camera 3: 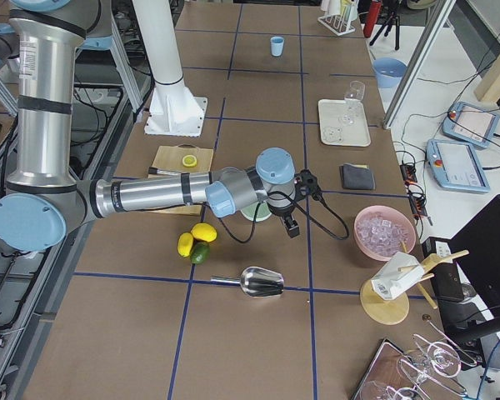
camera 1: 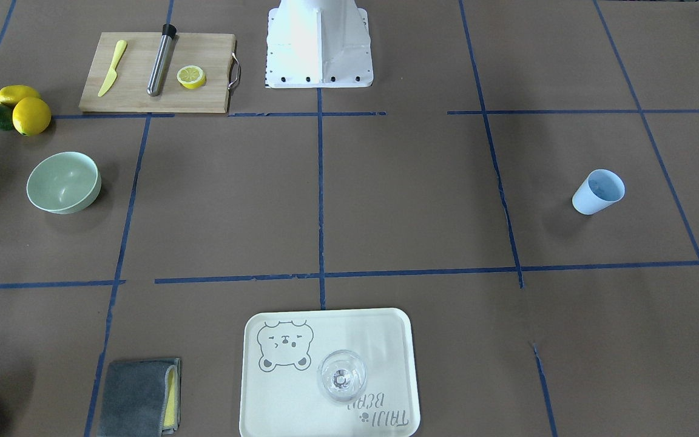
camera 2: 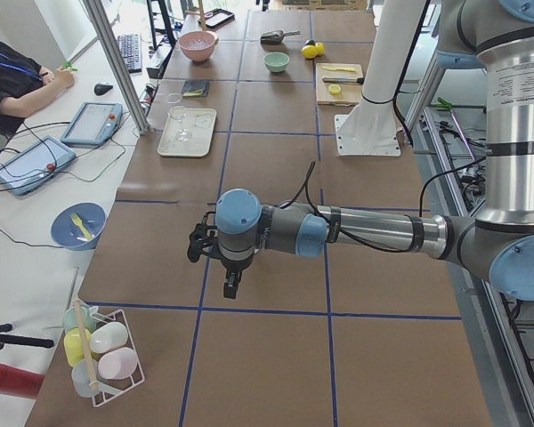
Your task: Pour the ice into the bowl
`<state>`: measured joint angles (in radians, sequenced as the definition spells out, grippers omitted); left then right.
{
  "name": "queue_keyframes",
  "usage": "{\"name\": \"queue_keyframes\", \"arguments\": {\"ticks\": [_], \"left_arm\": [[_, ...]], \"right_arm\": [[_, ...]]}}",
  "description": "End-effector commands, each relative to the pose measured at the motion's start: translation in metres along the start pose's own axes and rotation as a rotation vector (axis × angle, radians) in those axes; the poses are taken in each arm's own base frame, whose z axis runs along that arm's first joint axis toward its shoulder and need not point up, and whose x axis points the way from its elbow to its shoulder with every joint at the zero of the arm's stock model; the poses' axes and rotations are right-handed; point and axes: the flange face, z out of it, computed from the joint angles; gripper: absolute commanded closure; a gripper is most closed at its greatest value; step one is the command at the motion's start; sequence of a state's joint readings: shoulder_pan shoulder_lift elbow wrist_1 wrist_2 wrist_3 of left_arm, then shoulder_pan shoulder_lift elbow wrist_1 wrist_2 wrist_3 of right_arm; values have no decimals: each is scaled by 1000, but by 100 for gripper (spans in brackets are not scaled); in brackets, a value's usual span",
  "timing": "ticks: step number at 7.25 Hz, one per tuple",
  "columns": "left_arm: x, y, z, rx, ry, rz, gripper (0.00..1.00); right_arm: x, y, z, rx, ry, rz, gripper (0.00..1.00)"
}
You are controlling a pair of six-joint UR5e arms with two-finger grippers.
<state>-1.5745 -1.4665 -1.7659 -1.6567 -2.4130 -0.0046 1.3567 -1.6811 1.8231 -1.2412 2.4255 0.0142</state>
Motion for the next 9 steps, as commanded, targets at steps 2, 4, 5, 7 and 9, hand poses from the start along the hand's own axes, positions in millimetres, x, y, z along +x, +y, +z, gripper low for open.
{"name": "queue_keyframes", "arguments": {"ticks": [2, 4, 5, 7, 9], "left_arm": [[1, -1, -1, 1, 0, 2, 0], [2, -2, -1, 14, 0, 16, 0], [2, -2, -1, 14, 0, 16, 0], [2, -2, -2, 15, 2, 17, 0], [2, -2, -1, 14, 2, 16, 0]], "right_arm": [[-67, -4, 81, -127, -85, -7, 0], [-79, -5, 127, -150, -75, -5, 1], [-69, -4, 148, -126, -35, -9, 1], [-67, -12, 172, -103, -49, 12, 11], [-72, -16, 168, -93, -57, 3, 100]]}}
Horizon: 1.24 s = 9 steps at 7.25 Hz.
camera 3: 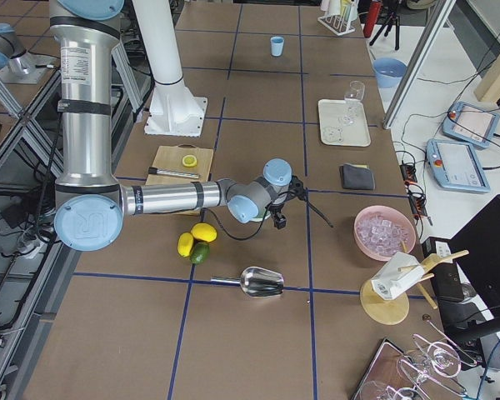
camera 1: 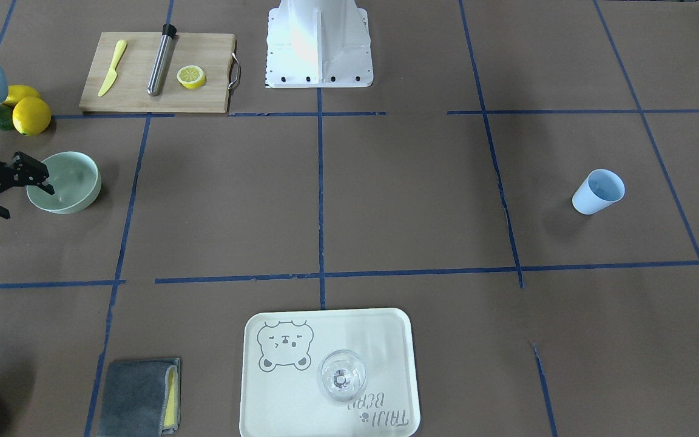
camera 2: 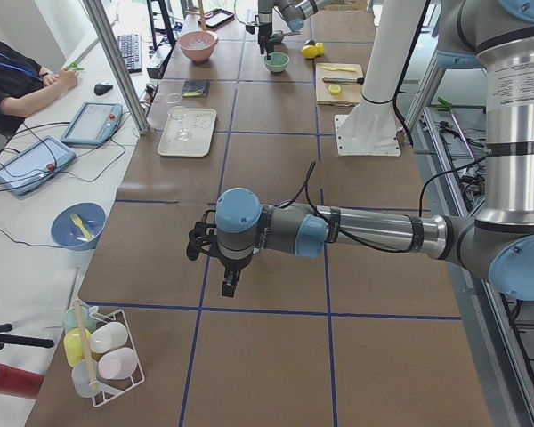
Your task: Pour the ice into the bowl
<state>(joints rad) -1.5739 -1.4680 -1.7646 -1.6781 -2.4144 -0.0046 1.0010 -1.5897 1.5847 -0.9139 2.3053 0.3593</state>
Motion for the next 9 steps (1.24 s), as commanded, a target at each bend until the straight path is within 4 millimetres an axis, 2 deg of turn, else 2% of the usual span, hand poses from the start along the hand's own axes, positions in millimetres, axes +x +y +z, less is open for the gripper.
{"name": "queue_keyframes", "arguments": {"ticks": [1, 4, 5, 6, 7, 8, 9], "left_arm": [[0, 0, 0, 1, 0, 1, 0], [0, 0, 0, 1, 0, 1, 0], [0, 0, 0, 1, 0, 1, 0], [0, 0, 0, 0, 0, 0, 0], [0, 0, 0, 1, 0, 1, 0], [0, 0, 0, 1, 0, 1, 0], [0, 0, 0, 1, 0, 1, 0]], "right_arm": [[-1, -2, -2, 10, 0, -4, 100], [-12, -5, -11, 27, -12, -19, 100], [-26, -13, -21, 50, -26, -11, 100], [-54, -31, -28, 76, -51, 20, 100], [-108, -73, -23, 98, -104, 66, 100], [-181, -121, -10, 135, -133, 111, 100], [-245, -150, 6, 169, -143, 152, 100]]}}
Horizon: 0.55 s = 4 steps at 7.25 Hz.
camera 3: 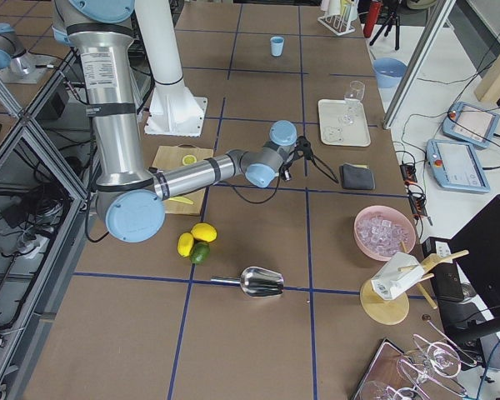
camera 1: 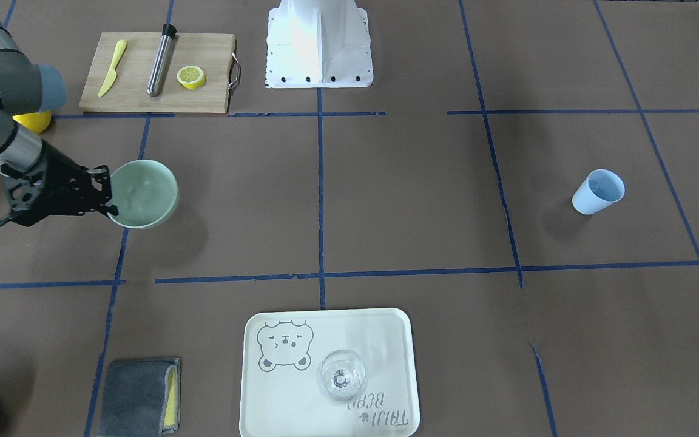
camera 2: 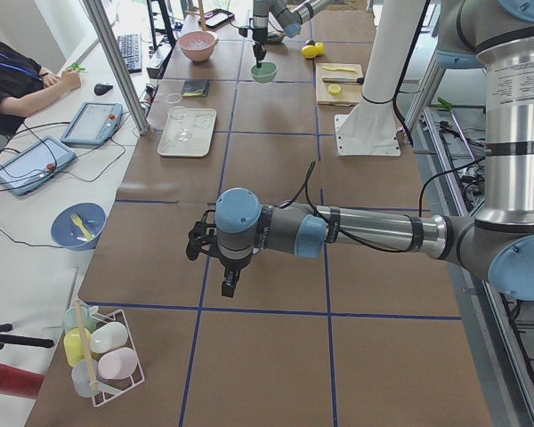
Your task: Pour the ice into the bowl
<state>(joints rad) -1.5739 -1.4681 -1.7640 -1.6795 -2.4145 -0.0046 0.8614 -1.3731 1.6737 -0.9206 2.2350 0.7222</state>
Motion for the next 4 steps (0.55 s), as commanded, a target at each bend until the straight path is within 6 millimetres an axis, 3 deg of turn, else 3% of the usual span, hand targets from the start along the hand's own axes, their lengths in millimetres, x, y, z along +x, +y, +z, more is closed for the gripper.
{"name": "queue_keyframes", "arguments": {"ticks": [1, 2, 3, 4], "left_arm": [[0, 0, 0, 0, 0, 0, 0], [0, 0, 0, 0, 0, 0, 0], [0, 0, 0, 0, 0, 0, 0], [0, 0, 0, 0, 0, 0, 0]], "right_arm": [[-149, -60, 51, 55, -33, 97, 100], [-217, -93, 73, 69, 11, 159, 100], [-269, -116, 91, 106, 46, 195, 100], [-304, -127, 116, 119, 64, 231, 100]]}}
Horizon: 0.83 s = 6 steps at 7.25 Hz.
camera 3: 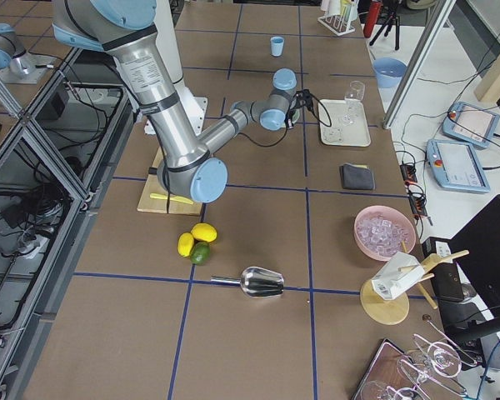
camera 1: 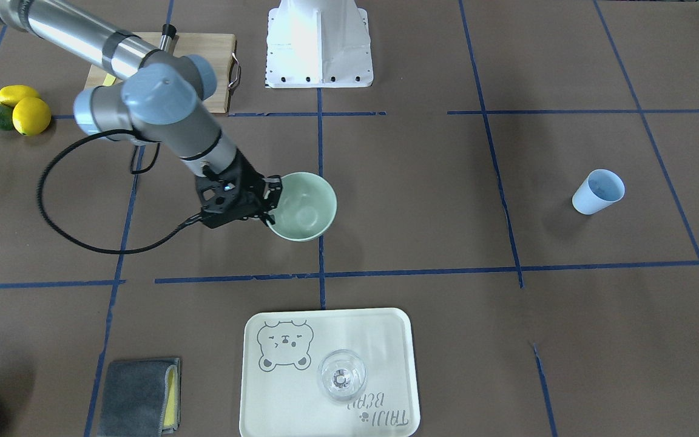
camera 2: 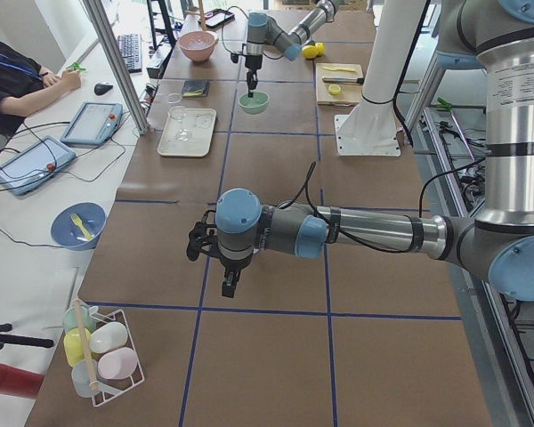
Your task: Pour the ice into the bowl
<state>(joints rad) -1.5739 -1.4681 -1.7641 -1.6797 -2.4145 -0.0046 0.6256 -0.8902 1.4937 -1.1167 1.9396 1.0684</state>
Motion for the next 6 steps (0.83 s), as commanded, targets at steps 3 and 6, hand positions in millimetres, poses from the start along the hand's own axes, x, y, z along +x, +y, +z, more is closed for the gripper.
{"name": "queue_keyframes", "arguments": {"ticks": [3, 6], "left_arm": [[1, 0, 0, -1, 0, 1, 0], [1, -1, 0, 0, 2, 1, 0]], "right_arm": [[-169, 9, 81, 37, 68, 90, 100], [-179, 23, 88, 30, 67, 86, 45]]}}
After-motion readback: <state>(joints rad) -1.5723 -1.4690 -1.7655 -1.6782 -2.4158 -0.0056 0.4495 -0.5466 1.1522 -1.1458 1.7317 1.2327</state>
